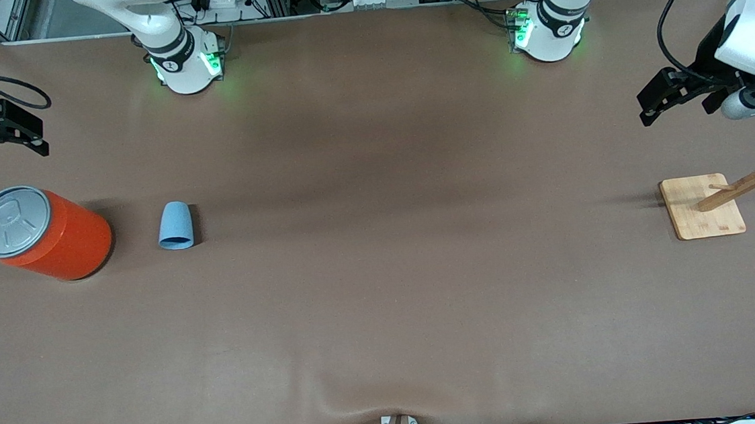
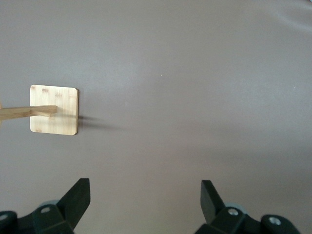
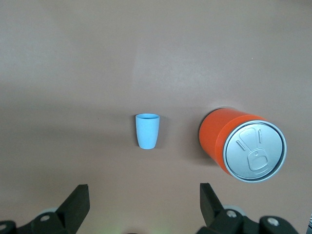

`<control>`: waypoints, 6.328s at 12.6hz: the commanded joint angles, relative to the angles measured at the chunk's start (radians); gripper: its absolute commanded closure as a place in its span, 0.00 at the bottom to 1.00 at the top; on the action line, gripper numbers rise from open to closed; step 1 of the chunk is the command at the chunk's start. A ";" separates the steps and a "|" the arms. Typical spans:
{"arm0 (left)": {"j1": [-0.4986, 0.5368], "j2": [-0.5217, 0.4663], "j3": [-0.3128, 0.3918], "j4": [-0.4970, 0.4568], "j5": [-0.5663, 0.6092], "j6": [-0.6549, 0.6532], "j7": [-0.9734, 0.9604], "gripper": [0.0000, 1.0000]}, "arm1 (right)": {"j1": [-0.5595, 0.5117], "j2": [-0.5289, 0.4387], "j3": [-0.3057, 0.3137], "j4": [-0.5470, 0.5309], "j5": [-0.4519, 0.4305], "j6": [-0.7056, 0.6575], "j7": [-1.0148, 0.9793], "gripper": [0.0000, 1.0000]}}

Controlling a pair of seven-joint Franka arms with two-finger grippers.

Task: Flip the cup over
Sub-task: 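Reach the right gripper down to the lying blue cup, then grasp the blue cup with the right gripper and lift it toward mid-table, then hold the cup with the right gripper while the left gripper reaches it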

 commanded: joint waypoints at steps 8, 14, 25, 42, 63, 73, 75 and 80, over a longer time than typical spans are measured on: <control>0.007 0.003 0.000 0.006 0.010 -0.008 0.017 0.00 | -0.006 0.169 0.015 0.018 -0.024 -0.017 -0.016 0.00; 0.006 0.010 0.000 -0.037 -0.019 -0.007 0.017 0.00 | -0.012 0.166 0.015 -0.251 0.085 0.081 0.146 0.00; 0.007 0.140 -0.004 -0.039 -0.032 0.185 0.014 0.00 | 0.013 0.183 0.013 -0.776 0.018 0.737 0.068 0.00; 0.078 0.100 0.026 -0.040 -0.019 0.056 0.016 0.00 | 0.066 0.379 0.036 -0.331 0.034 0.488 -0.046 1.00; 0.118 0.235 0.021 -0.016 -0.343 0.053 0.016 0.00 | 0.974 0.938 -0.011 0.259 -0.237 0.765 -0.155 1.00; 0.072 0.471 -0.053 -0.019 -0.618 0.134 0.390 0.00 | 0.996 0.967 -0.019 0.247 -0.312 0.795 -0.091 0.01; 0.088 0.503 -0.053 -0.038 -0.718 0.139 0.546 0.00 | 0.995 0.965 -0.019 0.245 -0.323 0.793 -0.089 0.00; 0.131 0.548 -0.053 -0.152 -0.832 0.235 0.822 0.00 | 0.990 0.935 -0.017 0.245 -0.312 0.779 -0.086 0.00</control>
